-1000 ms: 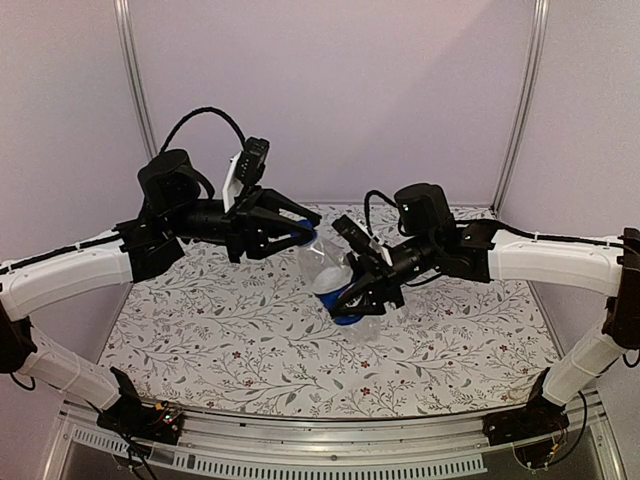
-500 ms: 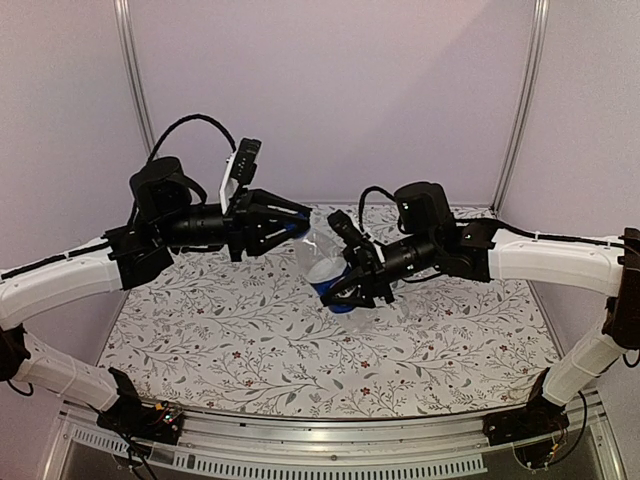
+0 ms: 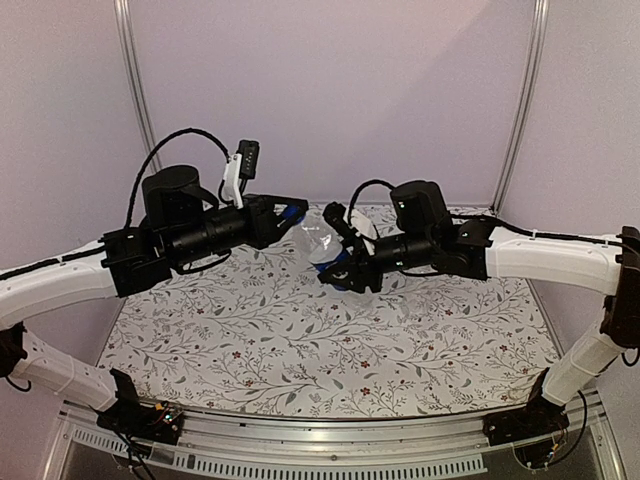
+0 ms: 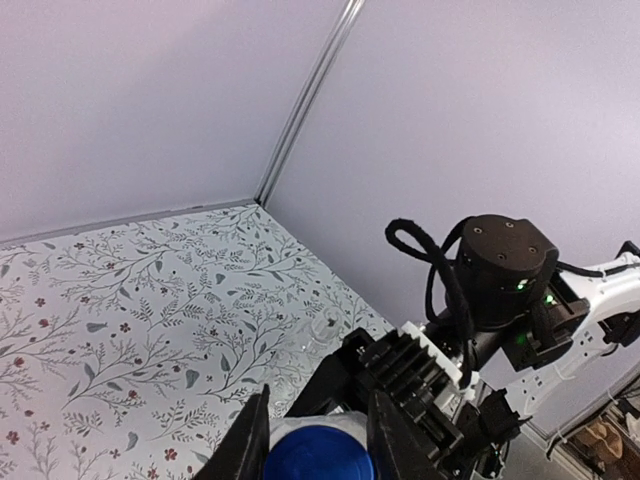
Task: Unscrew the bottle caps
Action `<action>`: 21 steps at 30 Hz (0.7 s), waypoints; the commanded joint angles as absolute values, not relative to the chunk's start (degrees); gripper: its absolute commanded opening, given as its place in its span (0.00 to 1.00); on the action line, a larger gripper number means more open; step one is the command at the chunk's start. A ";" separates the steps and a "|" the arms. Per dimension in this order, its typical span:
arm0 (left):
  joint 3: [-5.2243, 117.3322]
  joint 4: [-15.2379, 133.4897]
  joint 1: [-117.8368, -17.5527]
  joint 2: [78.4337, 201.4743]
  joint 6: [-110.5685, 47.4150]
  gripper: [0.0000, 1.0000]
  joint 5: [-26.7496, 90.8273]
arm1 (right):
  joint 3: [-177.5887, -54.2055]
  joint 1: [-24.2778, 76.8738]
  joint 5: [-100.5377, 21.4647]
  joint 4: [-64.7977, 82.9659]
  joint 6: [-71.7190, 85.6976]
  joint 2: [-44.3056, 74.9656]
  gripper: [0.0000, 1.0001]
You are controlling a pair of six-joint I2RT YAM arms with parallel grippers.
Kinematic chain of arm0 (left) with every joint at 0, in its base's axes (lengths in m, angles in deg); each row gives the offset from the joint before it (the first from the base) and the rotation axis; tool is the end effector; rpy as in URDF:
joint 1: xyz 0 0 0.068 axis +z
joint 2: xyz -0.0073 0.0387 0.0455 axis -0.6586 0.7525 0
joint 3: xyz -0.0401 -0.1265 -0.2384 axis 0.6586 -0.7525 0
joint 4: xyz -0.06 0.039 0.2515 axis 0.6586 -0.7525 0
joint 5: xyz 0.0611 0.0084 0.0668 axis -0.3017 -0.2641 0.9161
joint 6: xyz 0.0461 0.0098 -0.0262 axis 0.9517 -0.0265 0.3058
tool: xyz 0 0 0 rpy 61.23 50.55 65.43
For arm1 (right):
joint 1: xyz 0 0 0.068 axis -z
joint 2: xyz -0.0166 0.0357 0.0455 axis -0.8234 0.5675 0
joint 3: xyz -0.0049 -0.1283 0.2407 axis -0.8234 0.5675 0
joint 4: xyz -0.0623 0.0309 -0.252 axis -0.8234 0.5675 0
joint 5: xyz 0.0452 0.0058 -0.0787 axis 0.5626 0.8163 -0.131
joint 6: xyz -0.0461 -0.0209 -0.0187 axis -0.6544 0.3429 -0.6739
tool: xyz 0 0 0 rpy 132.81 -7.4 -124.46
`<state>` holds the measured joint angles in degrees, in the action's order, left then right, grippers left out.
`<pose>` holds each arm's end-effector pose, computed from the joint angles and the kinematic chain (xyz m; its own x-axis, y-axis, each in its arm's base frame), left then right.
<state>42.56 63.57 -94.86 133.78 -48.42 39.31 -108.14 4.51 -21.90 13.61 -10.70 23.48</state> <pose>0.1700 -0.2319 0.3669 -0.4247 -0.2258 -0.8767 0.6976 0.5357 -0.4758 0.2161 0.2902 0.2967 -0.0982 -0.3914 -0.9150 -0.9789 0.2033 0.0181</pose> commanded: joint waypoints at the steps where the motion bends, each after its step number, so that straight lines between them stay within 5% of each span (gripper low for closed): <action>1: 45.79 59.00 -97.17 134.91 -48.81 0.02 49.85 | -109.24 5.42 -29.18 15.12 -9.32 24.42 0.48; 6: 45.29 60.30 -97.30 134.48 -47.91 0.10 48.16 | -108.50 5.42 -26.73 15.18 -9.83 23.95 0.48; 21: 42.42 64.98 -96.45 128.88 -35.55 0.76 36.30 | -104.72 5.42 -8.05 13.75 -11.60 22.06 0.48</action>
<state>42.47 63.83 -96.66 130.35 -40.27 40.68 -105.36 5.23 -13.99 13.96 -11.29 23.59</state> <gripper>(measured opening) 0.722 0.480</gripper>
